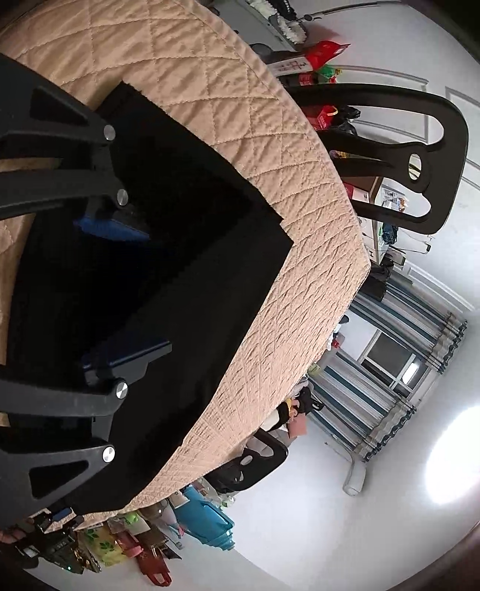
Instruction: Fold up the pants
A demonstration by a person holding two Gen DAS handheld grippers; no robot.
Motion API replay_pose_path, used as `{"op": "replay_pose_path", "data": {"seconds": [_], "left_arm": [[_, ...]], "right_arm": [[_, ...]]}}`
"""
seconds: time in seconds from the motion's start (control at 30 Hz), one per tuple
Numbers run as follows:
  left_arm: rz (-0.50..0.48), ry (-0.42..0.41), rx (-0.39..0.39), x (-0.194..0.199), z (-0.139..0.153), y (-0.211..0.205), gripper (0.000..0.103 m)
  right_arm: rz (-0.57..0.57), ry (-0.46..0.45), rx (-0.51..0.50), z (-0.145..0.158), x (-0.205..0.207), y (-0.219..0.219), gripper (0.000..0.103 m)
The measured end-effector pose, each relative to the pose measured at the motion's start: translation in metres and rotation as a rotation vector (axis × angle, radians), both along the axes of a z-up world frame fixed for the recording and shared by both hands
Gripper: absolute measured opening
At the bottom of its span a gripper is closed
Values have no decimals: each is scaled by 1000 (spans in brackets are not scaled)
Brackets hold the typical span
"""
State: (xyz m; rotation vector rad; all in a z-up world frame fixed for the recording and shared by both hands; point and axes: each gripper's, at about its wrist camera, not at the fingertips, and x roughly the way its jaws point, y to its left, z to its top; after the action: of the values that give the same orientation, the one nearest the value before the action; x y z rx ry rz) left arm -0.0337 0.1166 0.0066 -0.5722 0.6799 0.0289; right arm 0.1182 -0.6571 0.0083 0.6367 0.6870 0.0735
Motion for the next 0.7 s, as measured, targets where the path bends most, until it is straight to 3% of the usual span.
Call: {"op": "replay_pose_path", "data": {"seconds": [0.57,0.7], "left_arm": [[39,-6,-8,0,-1,7,50],[24,6,12,6,-1,4,34]], "right_arm": [[-73,21,-22,-2,14,-13,48],[-53,15,4,-2,19,-17,48]]}}
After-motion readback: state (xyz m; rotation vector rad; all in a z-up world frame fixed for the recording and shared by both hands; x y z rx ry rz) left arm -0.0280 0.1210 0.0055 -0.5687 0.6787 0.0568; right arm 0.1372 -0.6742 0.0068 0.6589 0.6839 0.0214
